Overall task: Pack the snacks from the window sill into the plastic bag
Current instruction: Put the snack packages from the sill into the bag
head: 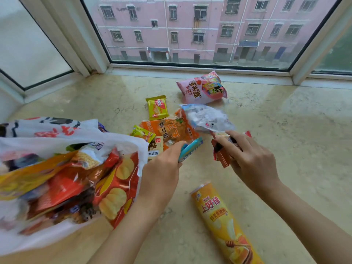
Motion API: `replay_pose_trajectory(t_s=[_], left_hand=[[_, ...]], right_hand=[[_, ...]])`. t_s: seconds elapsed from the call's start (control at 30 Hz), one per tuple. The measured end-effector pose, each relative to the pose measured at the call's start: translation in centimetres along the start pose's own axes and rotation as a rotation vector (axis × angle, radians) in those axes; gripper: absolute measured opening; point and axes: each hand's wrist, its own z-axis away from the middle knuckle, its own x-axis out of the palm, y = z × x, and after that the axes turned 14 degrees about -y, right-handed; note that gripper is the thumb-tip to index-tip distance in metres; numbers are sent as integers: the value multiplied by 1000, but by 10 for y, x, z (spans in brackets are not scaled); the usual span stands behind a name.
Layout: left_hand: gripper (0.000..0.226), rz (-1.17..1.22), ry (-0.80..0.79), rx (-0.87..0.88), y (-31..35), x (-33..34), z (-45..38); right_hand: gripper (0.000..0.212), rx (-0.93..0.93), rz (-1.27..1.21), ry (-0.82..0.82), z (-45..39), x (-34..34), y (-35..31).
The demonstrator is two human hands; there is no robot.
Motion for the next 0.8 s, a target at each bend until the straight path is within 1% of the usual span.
replay_pose_trajectory(t_s=[0.1, 0.2, 0.33, 0.43, 0.53, 0.67, 0.8], left_hand=[[64, 33, 79, 61, -5, -20, 26], [58, 73, 193, 186, -11, -40, 52], [49, 112, 376, 282, -21, -71, 84], [42, 143, 455, 352, -38, -98, 108], [37, 66, 477, 373, -68, -123, 133], [30, -163, 498, 339, -123, -148, 164], [32, -284, 511, 323, -171, -168, 183]], right_hand=[[38, -36, -33, 61, -1, -20, -33], [35, -89, -64, 116, -3, -44, -64], [50, -124, -97, 151, -10, -71, -99], [51, -189, -109, 180, -22, -86, -132], [45, -254, -136, 186, -37, -92, -168], [43, -301, -183, 167, -57, -83, -220], [40, -373, -198, 111, -71, -65, -269]])
